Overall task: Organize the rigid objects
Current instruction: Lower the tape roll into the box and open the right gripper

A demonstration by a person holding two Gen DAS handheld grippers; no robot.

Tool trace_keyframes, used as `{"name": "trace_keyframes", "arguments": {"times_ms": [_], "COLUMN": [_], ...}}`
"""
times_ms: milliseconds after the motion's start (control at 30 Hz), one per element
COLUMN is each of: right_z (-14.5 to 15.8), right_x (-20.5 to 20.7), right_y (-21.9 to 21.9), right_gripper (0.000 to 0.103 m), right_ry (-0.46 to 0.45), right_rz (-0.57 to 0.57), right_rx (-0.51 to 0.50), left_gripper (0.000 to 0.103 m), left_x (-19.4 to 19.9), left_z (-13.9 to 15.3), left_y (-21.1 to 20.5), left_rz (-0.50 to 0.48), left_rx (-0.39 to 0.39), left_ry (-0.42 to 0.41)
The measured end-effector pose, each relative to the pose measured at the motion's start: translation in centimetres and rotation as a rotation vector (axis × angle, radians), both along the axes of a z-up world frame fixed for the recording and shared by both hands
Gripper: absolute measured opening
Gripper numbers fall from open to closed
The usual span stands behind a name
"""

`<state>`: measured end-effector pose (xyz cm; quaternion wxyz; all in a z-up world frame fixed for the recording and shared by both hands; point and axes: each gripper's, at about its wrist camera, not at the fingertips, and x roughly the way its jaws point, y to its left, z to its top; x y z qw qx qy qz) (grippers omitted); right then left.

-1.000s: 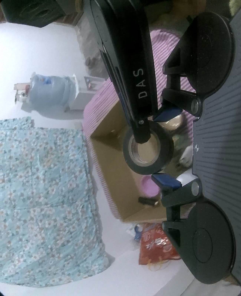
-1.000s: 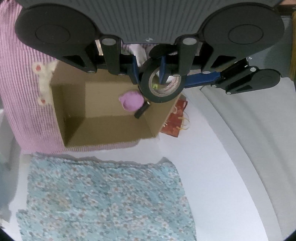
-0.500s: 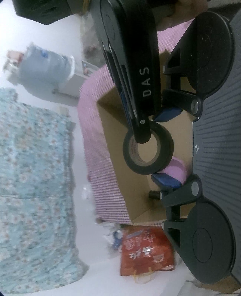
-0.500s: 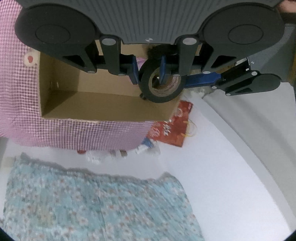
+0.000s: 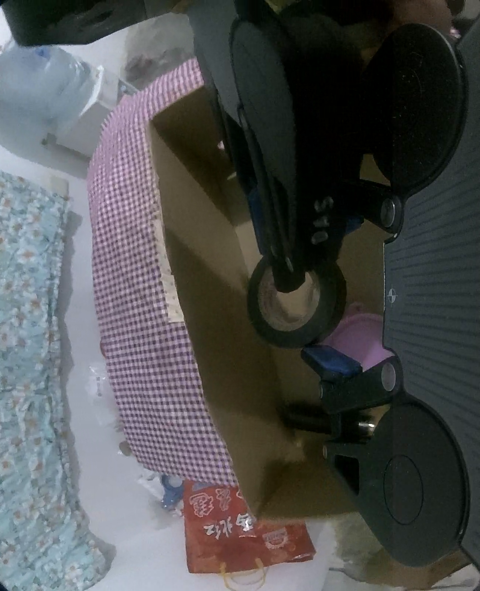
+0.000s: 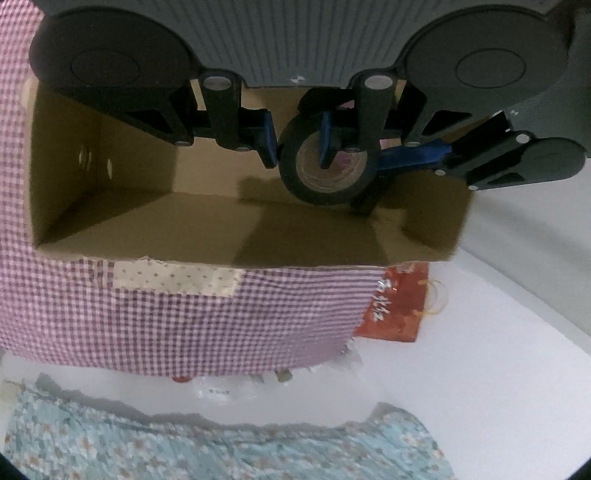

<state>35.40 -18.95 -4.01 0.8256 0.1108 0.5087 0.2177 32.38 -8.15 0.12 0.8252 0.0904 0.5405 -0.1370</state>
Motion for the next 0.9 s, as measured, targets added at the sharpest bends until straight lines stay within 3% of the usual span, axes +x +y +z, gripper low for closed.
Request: {"name": "trace_keyframes", "arguments": {"times_ms": [267,500,600,767,900], "right_z": [-3.3,-4.9,-4.0,-0.9,2.6], "right_x": [2.7,3.5,3.1,0.7,-3.3], "right_y": [0.2,0.0,-0.8,-3.7,-6.6], "right_gripper": [0.026,0.026,0.026,0.027,0.027], "right_ry": [0.061,0.102,0.083,0.033,-0.071], "right_rz": [-0.012,-0.047,-0.063,-0.096,-0.104], "right_rx": [-0.024,0.034,0.064,0.165,0.243], "left_gripper": [0.061,0.066,0.079,0.084,0.093], "left_x": [1.7,2.0,1.6,0.0,-2.4], "left_z": [-2.6,-3.0,-1.9,1.2,4.4], "left_y": [-0.9,-1.5,-1.3,-0.7,0.3], "left_rz": [0.020,0.021,0.013,-0.001,-0.011], "left_rx": [0.050,0.068,0.060,0.026,-0.029], "left_ry": [0.027,0.007,-0.018,-0.061,-0.110]}}
